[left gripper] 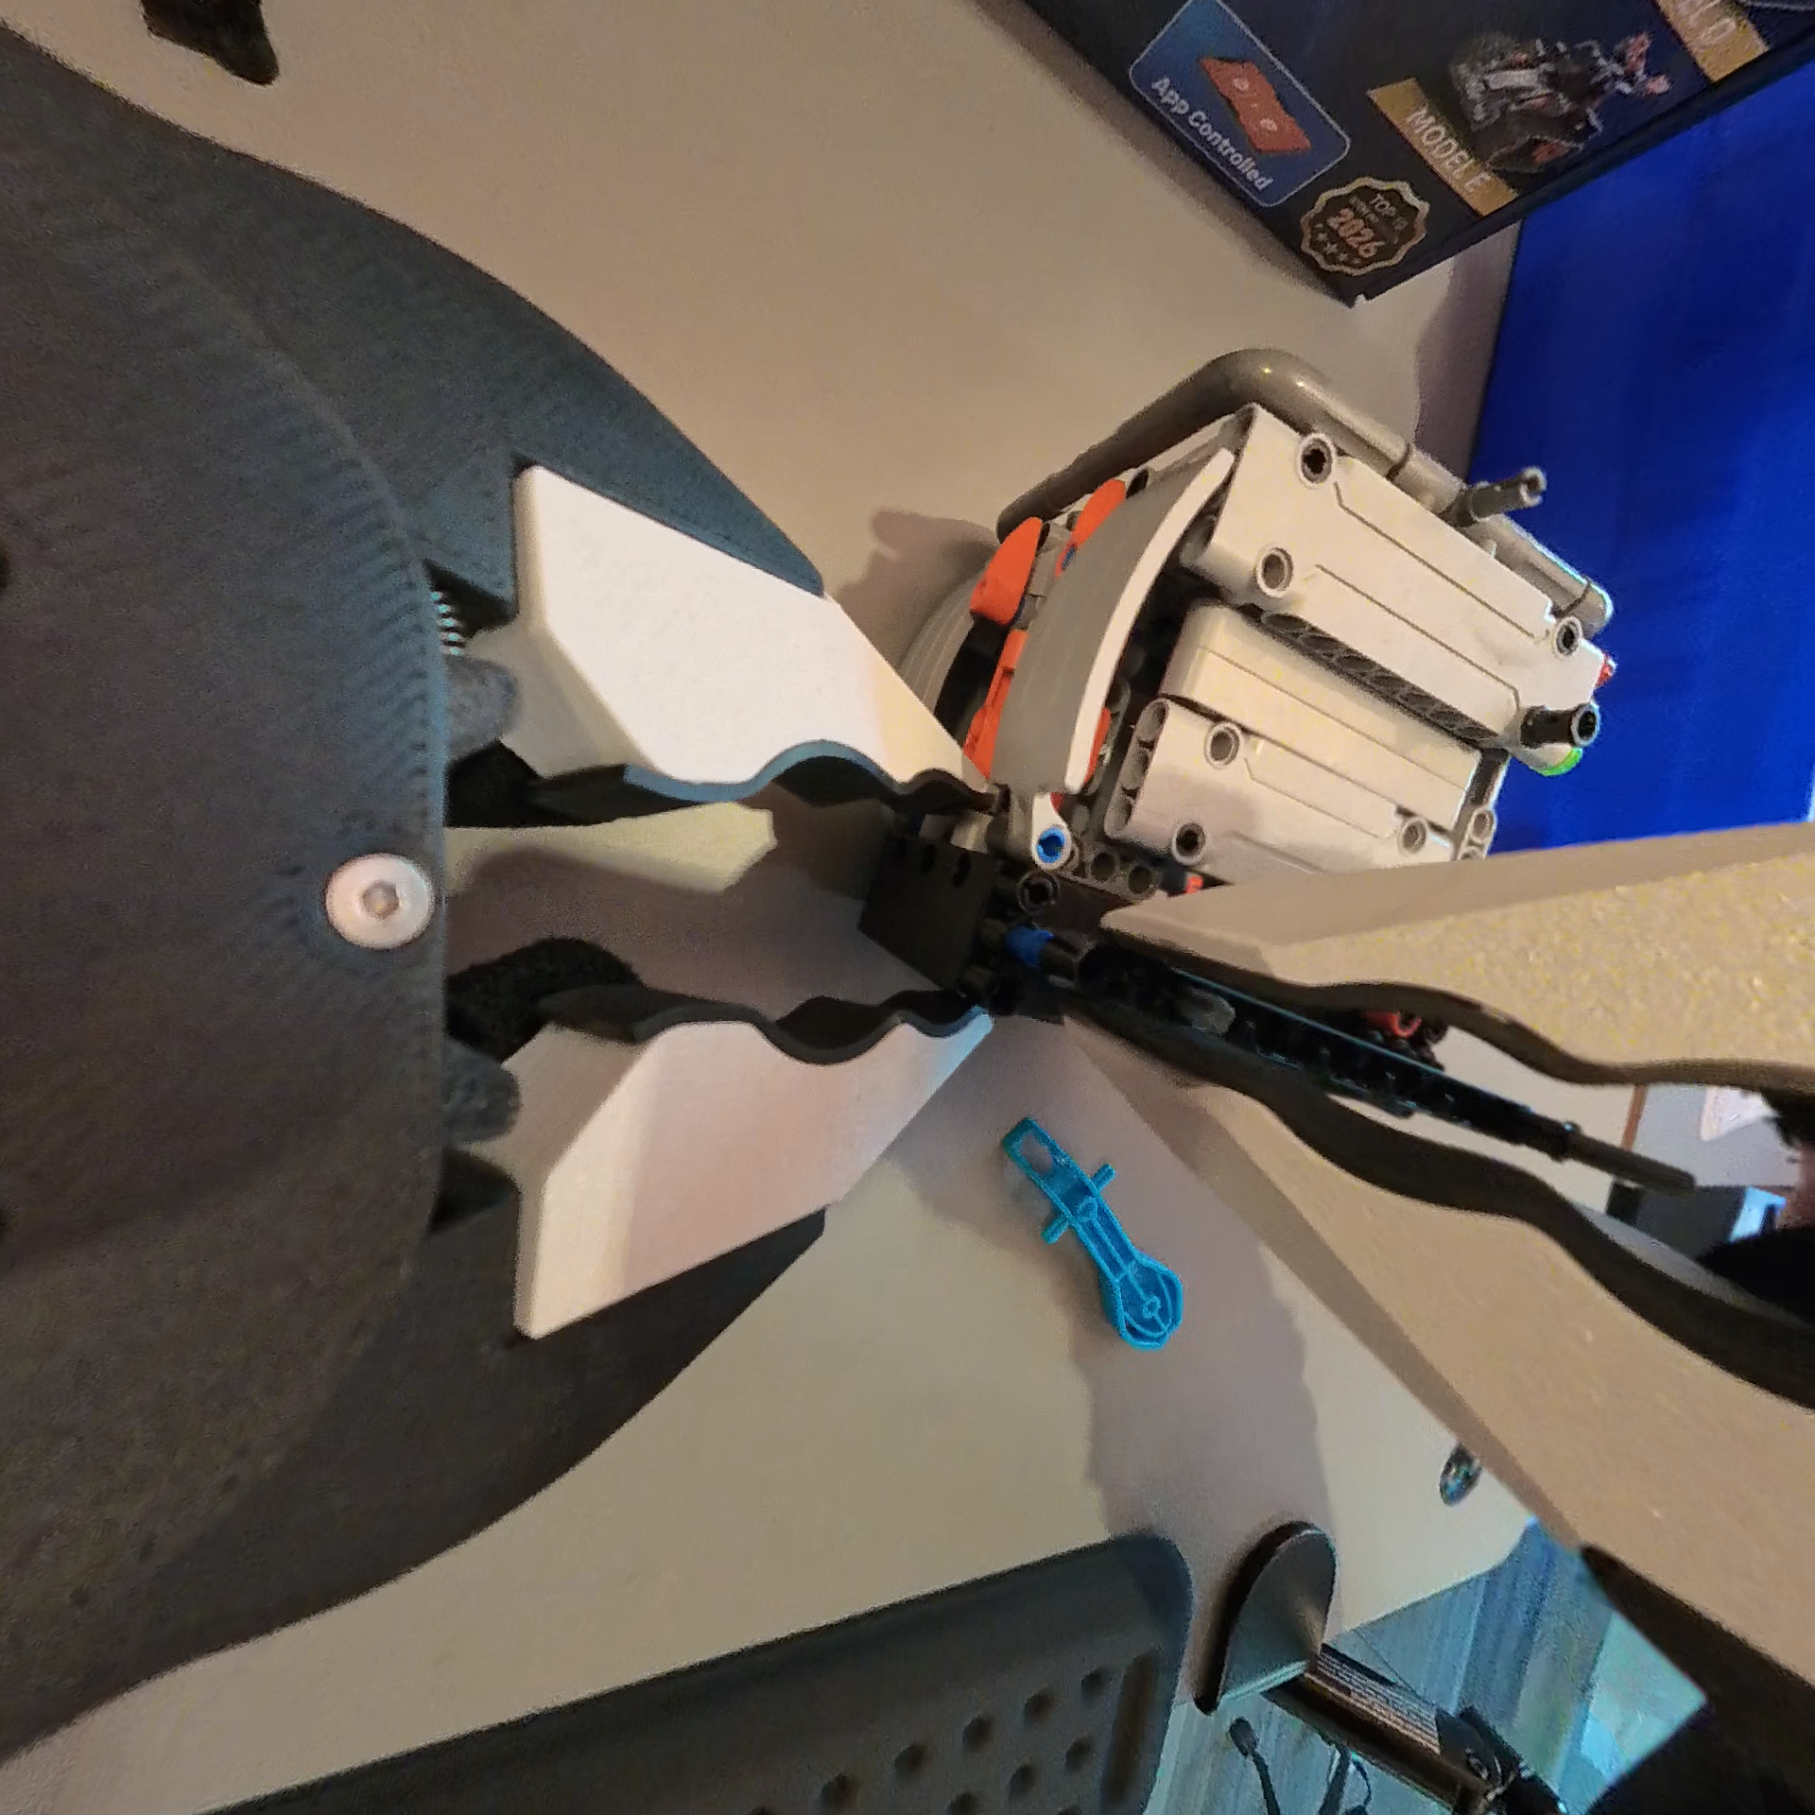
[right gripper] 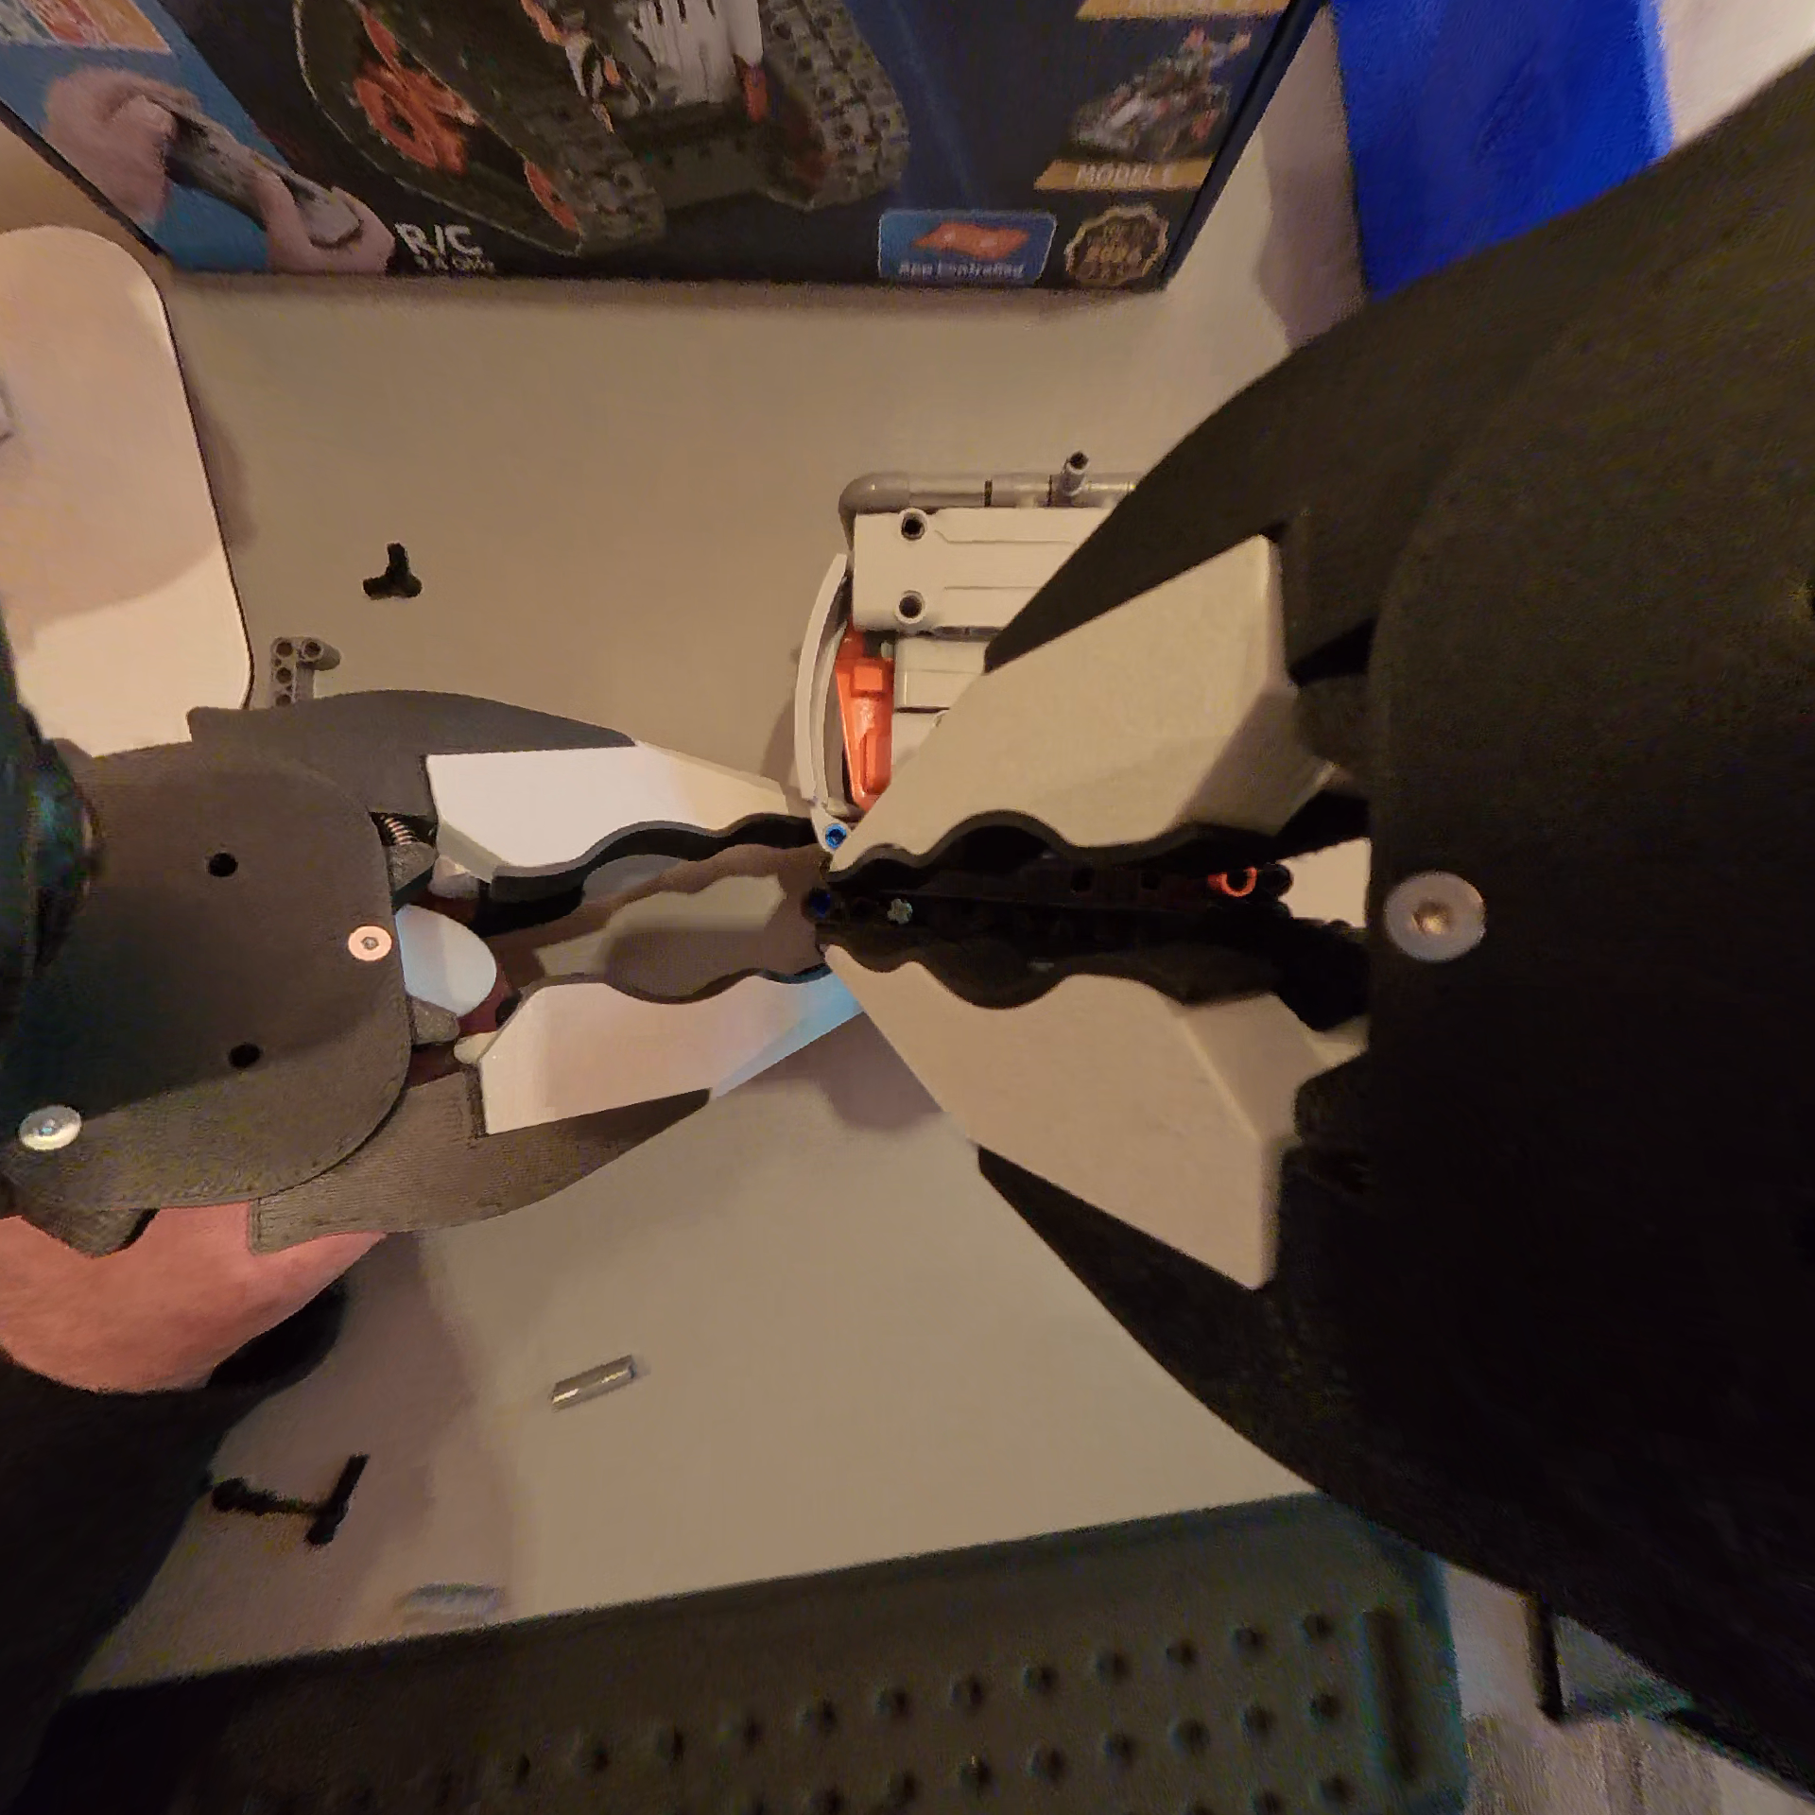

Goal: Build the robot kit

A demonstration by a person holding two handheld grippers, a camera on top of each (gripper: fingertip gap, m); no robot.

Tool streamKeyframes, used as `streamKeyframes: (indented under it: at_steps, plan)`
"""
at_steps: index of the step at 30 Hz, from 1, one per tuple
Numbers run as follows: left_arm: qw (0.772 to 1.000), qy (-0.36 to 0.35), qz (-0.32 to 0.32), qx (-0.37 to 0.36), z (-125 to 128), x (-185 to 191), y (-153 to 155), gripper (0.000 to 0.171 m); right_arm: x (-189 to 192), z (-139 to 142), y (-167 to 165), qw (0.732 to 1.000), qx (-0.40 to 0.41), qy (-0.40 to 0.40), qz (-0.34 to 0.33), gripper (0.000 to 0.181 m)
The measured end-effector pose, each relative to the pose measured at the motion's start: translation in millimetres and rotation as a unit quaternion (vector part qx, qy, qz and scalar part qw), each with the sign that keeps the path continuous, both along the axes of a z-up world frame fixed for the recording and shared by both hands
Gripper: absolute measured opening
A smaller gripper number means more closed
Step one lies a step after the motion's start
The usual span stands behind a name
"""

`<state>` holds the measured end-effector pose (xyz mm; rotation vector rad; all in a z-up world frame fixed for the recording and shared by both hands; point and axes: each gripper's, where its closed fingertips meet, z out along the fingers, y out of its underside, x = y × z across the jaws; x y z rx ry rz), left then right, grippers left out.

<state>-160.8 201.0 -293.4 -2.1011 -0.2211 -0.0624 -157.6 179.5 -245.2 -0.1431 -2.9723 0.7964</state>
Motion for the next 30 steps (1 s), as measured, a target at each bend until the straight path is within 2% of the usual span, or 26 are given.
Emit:
streamKeyframes:
  at_steps: [6,13,17,21,30]
  plan:
    - [1.0,-0.007,-0.005,0.004,0.2,-1.8,1.6,0.034,-2.5,0.7,2.1,0.998,-0.018,-0.058,-0.012,0.004]
    - [1.0,-0.004,-0.008,0.003,0.0,-2.2,2.7,0.034,-2.6,0.1,2.9,0.997,-0.01,-0.079,-0.016,0.005]
    - [1.0,-0.009,-0.008,0.007,0.7,-2.7,2.6,0.034,-4.4,1.1,1.8,0.998,-0.009,-0.057,-0.018,0.005]
    - [1.0,-0.012,-0.008,0.011,1.4,-3.0,2.5,0.033,-5.9,1.9,0.8,1.0,-0.003,0.001,-0.01,0.004]
    - [1.0,-0.001,-0.005,0.002,-1.3,-3.2,4.4,0.034,-2.2,-2.9,3.2,0.994,0.048,0.094,0.018,0.003]
